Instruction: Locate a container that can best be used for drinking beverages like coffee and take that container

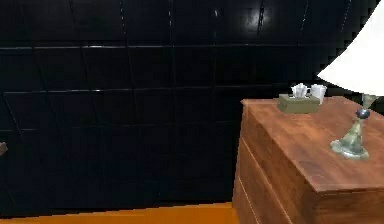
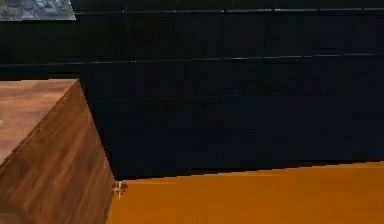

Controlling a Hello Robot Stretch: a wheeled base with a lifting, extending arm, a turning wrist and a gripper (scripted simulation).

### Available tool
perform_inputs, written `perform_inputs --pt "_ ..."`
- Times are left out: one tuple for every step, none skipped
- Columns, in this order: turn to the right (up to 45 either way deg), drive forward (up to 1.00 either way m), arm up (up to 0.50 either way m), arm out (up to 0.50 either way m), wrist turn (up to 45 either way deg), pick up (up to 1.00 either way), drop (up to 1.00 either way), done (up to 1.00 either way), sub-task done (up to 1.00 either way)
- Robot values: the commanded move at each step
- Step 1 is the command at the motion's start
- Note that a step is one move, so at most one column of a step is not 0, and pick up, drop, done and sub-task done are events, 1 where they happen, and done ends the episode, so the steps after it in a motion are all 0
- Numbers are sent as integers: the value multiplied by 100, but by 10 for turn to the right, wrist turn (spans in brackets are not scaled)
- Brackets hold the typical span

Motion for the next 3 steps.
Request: perform_inputs --pt "0 80 0 0 0 0 0 0 0" --pt "-240 0 0 0 0 0 0 0 0" --pt "0 0 50 0 0 0 0 0 0"
